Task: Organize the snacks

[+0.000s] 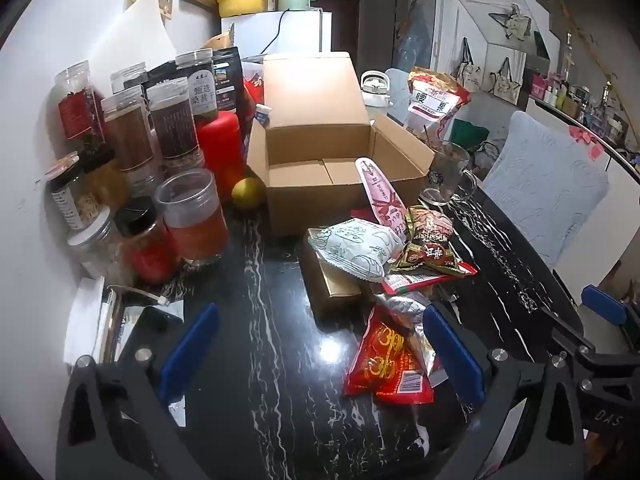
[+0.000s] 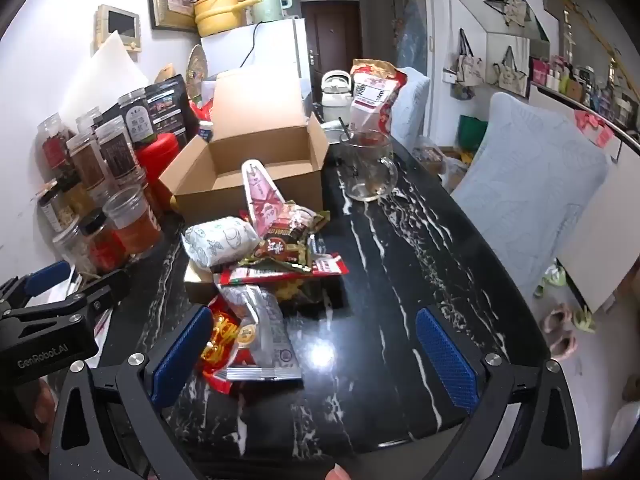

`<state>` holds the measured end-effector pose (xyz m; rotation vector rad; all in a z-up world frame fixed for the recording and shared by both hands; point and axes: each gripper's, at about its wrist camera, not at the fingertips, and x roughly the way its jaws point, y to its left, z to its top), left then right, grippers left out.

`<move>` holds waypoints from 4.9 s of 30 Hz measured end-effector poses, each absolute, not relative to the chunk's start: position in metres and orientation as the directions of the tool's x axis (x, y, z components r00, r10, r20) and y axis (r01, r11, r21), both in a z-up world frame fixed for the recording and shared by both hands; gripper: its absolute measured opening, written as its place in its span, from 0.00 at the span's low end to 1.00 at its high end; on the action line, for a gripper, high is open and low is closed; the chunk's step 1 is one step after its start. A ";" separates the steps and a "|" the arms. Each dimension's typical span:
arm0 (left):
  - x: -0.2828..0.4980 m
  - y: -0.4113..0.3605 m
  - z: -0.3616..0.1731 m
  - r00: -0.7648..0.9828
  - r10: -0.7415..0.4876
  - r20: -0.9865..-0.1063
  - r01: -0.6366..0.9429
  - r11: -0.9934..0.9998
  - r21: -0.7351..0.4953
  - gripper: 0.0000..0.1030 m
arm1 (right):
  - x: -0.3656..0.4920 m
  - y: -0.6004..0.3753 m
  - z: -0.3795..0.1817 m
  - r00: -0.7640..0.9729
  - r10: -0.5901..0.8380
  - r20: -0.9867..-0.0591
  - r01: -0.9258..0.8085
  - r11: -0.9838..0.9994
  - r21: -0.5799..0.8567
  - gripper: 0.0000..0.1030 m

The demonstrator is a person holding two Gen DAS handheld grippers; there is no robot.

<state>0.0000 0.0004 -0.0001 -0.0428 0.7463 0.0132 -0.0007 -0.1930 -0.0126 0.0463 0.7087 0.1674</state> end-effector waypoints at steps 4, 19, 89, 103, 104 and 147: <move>0.000 0.003 0.000 0.733 0.006 -0.680 -0.040 0.999 -0.034 1.00 | 0.001 -0.192 -0.013 0.745 0.174 -0.644 -0.140 0.985 0.104 1.00; -0.001 0.002 -0.004 0.725 -0.032 -0.688 -0.007 0.999 -0.053 1.00 | 0.002 -0.187 -0.017 0.738 0.166 -0.654 -0.140 0.986 0.092 1.00; -0.029 -0.007 -0.001 0.739 -0.088 -0.668 0.059 0.996 -0.066 1.00 | -0.021 -0.199 -0.021 0.747 0.159 -0.645 -0.123 0.987 0.100 1.00; -0.047 -0.001 -0.012 0.735 -0.130 -0.666 0.057 0.990 -0.131 1.00 | -0.030 -0.203 -0.039 0.708 0.222 -0.670 -0.190 0.974 0.122 1.00; -0.048 0.000 -0.014 0.735 -0.123 -0.667 0.051 0.991 -0.127 1.00 | -0.029 -0.202 -0.041 0.702 0.233 -0.673 -0.197 0.972 0.130 1.00; 0.030 0.026 -0.082 0.581 -0.087 -0.809 -0.032 0.991 -0.129 1.00 | 0.100 -0.163 -0.123 0.397 0.560 -0.727 -0.310 0.827 0.468 0.42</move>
